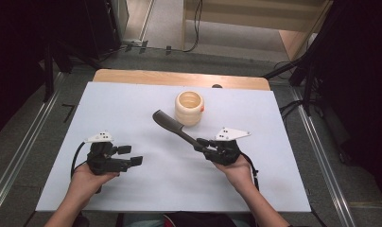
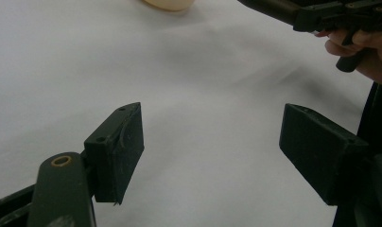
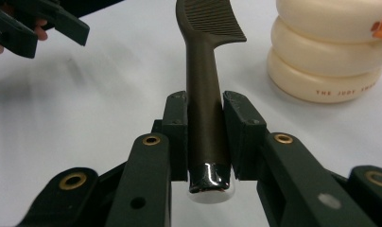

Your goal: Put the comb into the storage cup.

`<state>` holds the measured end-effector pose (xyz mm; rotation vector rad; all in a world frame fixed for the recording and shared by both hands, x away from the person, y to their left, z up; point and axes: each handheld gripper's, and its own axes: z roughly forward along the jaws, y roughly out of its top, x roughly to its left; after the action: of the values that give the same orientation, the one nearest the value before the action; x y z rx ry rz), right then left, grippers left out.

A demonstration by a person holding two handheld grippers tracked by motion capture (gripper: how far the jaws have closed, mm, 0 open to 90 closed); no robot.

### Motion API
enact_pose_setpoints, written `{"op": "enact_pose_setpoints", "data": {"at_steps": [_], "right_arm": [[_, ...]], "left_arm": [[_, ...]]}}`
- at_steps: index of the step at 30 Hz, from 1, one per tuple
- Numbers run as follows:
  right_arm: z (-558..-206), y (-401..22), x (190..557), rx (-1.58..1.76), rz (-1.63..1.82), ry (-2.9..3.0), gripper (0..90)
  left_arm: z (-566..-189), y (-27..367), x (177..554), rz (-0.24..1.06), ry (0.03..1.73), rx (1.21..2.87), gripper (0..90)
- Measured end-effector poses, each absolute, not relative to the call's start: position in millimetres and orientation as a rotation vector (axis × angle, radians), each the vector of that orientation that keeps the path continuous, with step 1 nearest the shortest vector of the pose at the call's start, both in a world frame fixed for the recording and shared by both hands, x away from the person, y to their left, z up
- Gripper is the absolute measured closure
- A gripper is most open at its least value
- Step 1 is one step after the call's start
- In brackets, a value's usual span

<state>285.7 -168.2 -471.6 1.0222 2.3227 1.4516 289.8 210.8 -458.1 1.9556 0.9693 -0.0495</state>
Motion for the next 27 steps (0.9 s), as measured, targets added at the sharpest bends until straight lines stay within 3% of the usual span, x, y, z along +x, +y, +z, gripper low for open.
{"op": "enact_pose_setpoints", "data": {"at_steps": [27], "right_arm": [[-457.6, -120.4, 287.6, 1.053, 1.496, 2.195, 70.1]], "left_arm": [[-432.6, 194.8, 310.4, -0.073, 1.049, 1.898, 23.4]]}}
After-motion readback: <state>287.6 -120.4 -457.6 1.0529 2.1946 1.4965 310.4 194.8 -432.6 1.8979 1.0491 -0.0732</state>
